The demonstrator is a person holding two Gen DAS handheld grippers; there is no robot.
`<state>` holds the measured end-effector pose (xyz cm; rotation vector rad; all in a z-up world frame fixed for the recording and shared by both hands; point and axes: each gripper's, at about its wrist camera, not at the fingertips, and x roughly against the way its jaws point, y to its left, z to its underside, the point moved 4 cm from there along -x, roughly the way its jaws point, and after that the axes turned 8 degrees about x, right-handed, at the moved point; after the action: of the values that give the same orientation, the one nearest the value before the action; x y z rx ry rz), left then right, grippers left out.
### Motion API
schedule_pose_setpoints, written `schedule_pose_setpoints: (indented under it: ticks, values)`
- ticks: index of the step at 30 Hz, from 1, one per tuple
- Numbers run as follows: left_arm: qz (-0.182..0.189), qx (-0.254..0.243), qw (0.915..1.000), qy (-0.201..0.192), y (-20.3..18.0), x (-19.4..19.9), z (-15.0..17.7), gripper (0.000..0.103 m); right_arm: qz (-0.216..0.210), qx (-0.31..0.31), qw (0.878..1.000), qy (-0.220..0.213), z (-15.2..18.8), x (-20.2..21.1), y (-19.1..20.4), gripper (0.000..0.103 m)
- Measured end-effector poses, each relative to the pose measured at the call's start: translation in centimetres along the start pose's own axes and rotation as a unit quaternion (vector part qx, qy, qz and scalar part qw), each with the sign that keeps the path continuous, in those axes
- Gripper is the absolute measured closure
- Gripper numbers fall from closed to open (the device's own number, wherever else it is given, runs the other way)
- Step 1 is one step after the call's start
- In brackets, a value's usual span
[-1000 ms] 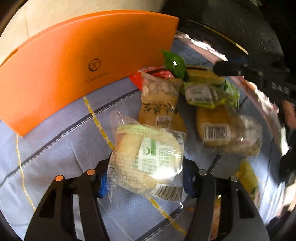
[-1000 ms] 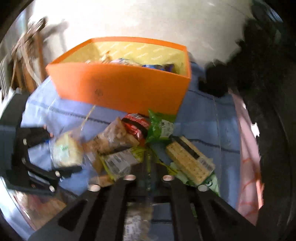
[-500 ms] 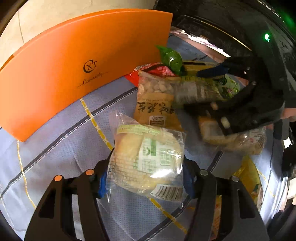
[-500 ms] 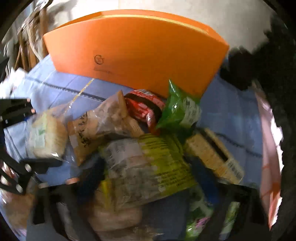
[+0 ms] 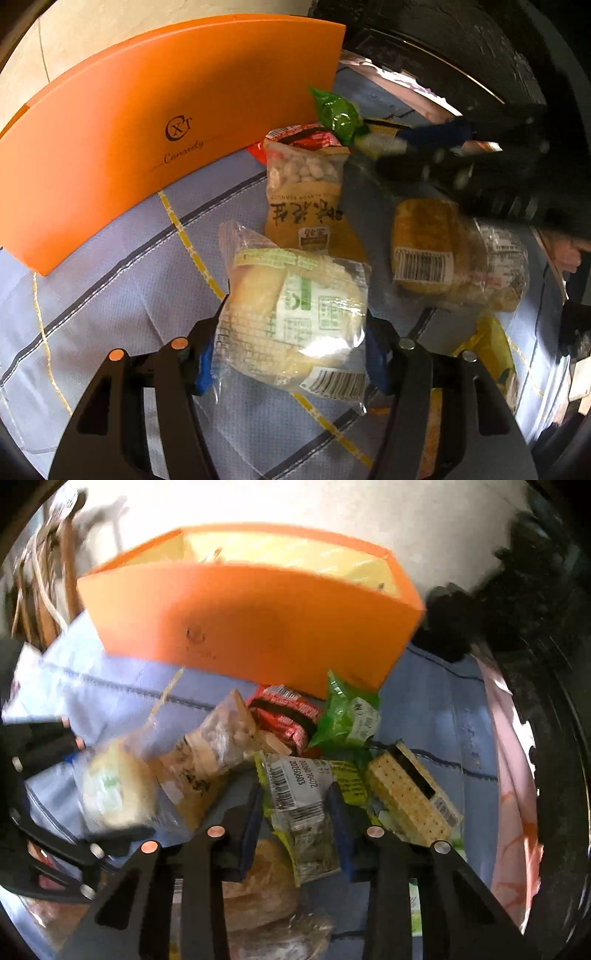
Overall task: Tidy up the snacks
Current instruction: 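Grasp a round bread pack with the left gripper while the right grasps a green-yellow bag, then drop the bread pack and green-yellow bag into the orange box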
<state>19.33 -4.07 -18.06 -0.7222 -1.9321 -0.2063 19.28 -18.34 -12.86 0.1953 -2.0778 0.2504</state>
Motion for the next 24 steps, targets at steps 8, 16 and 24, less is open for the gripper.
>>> schedule_pose_setpoints:
  ticks: [8, 16, 24]
  values:
    - [-0.001, 0.011, 0.9999, 0.004, 1.0, 0.5, -0.1, 0.043, -0.048, -0.107, 0.992, -0.049, -0.4, 4.1, -3.7, 0.099]
    - [-0.001, 0.021, 0.9998, 0.005, 1.4, 0.8, 0.4, 0.043, -0.001, -0.082, 0.996, -0.044, -0.2, 2.9, -4.6, 0.063]
    - [-0.002, 0.011, 0.9999, 0.011, 1.2, 0.7, 0.5, 0.043, 0.01, -0.1, 0.995, 0.018, 2.4, -1.6, -4.8, 0.079]
